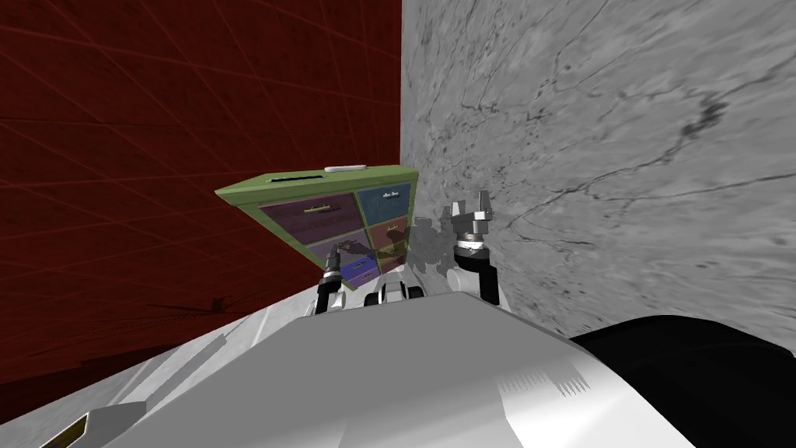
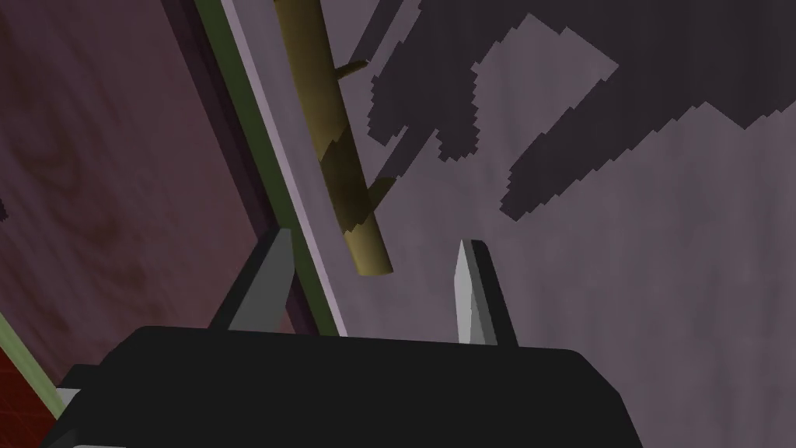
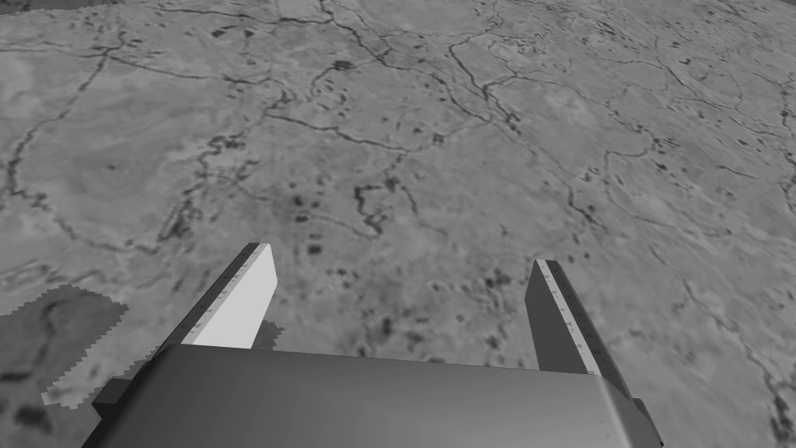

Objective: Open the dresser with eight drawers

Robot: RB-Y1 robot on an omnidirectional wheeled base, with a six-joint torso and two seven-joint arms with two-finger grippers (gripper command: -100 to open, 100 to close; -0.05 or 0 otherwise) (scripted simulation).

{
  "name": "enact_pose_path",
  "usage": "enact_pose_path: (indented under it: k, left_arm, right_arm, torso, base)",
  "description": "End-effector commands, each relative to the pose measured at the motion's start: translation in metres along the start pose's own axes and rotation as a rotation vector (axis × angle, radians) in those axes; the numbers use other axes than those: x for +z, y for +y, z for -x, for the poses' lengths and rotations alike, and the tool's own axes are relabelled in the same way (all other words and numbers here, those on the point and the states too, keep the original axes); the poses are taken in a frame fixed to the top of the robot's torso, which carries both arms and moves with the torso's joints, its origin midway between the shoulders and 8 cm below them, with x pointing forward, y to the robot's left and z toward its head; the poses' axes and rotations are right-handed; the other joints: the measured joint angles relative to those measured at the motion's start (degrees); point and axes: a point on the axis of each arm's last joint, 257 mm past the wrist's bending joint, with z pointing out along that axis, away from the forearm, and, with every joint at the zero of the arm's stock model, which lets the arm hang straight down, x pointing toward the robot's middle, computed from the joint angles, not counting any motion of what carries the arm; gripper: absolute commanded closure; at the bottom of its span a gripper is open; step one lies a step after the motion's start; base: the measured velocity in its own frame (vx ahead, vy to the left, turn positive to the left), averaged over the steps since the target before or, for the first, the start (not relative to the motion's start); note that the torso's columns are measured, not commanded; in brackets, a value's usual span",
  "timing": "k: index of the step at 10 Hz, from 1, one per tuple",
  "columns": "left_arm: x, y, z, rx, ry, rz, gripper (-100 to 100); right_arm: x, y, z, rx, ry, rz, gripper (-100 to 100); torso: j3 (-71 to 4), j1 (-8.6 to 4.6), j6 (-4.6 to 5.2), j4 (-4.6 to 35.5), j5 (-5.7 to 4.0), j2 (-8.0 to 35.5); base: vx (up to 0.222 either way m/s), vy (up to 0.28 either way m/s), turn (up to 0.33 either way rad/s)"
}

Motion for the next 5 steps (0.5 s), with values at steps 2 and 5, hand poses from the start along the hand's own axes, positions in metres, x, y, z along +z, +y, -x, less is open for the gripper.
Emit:
enact_pose_path:
  k: [2, 5]
  left_arm:
    - [-0.0004, -0.0055, 0.0000, -0.001, 0.002, -0.005, 100]
    - [-0.0021, -0.0056, -0.0014, -0.002, 0.006, 0.004, 100]
  right_arm:
    - [0.0001, 0.0000, -0.0001, 0.000, 0.000, 0.000, 0]
    - [0.0001, 0.0000, -0.0001, 0.000, 0.000, 0.000, 0]
  torso:
    - [0.1, -0.13, 0.02, 0.0, -0.01, 0.2]
    - [0.0, -0.01, -0.08, 0.2, -0.14, 0.1]
  base:
    - [-0.174, -0.061, 0.007]
    - [-0.167, -0.048, -0.005]
